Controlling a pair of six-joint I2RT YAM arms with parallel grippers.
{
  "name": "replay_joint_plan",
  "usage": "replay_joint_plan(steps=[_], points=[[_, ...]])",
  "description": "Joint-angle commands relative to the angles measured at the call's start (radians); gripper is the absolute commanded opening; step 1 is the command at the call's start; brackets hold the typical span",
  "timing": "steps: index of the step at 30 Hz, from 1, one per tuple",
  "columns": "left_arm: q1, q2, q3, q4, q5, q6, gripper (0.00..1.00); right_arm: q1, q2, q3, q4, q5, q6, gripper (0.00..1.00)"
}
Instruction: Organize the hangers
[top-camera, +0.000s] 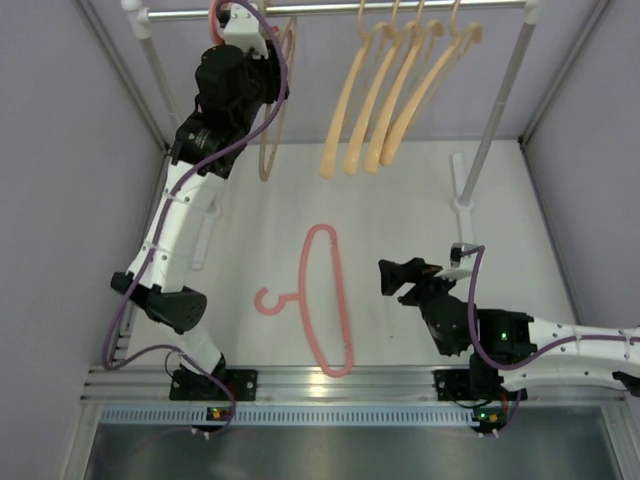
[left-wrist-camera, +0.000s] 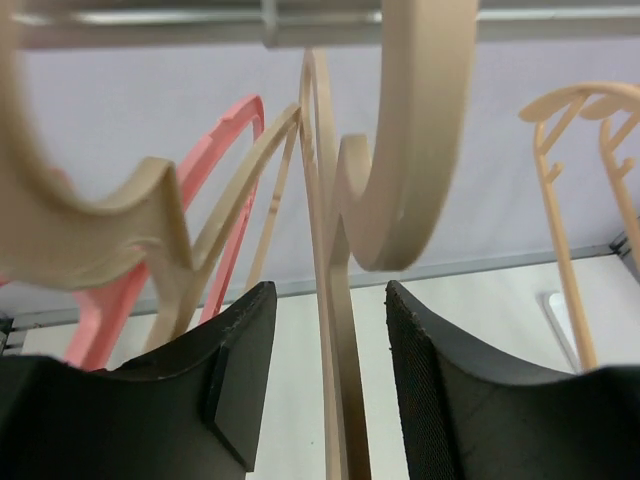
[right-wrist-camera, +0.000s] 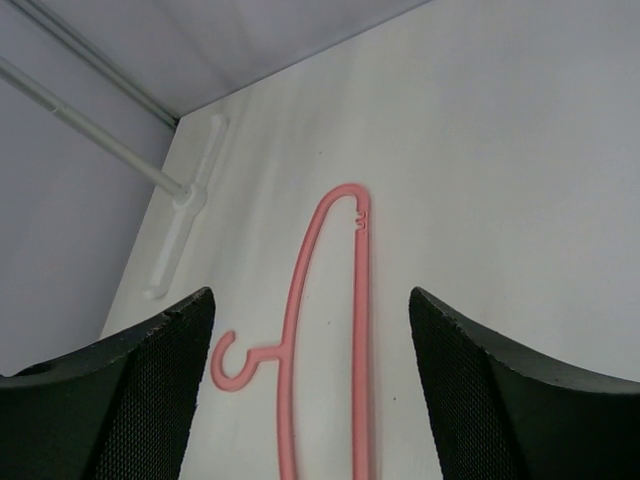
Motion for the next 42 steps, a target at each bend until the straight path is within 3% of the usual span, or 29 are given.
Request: replay_joint_plan(steps=[1,13,17,20,24,28,32,36,42], points=[[0.002,-0.112,-0.023,0.087,0.028,-0.024,0.53,0.014,-0.007,-0.004,-0.003,0.003,0.010,0.75],[-0.004,-0.323,-0.181,0.088,0.007,-0.030,0.56,0.015,-0.007,0.000,-0.034,-0.026,0.043,0.74],[-0.004,-0.408,-0.217,0.085,0.057,-0.051,0.56,0.014,0.002,0.023,-0.075,-0.031,0.057,0.74],[-0.004,-0.503,-0.289,0.084,0.093,-0.091,0.56,0.014,0.012,0.051,-0.114,-0.034,0.054,0.75],[-0.003,-0.688,-0.458,0.084,0.041,-0.156,0.56,0.015,0.064,0.098,-0.121,-0.058,0.019,0.76],[-0.004,-0.837,-0.650,0.082,-0.082,-0.220,0.57,0.014,0.210,0.169,-0.121,-0.109,-0.018,0.76],[-0.004,-0.952,-0.740,0.062,-0.171,-0.255,0.58,0.006,0.367,0.264,-0.121,-0.173,-0.065,0.77],[-0.003,-1.027,-0.793,0.021,-0.206,-0.304,0.58,-0.014,0.562,0.348,-0.079,-0.274,-0.122,0.77],[-0.004,-1.093,-0.856,-0.004,-0.212,-0.317,0.60,-0.051,0.754,0.353,0.065,-0.475,-0.139,0.67]])
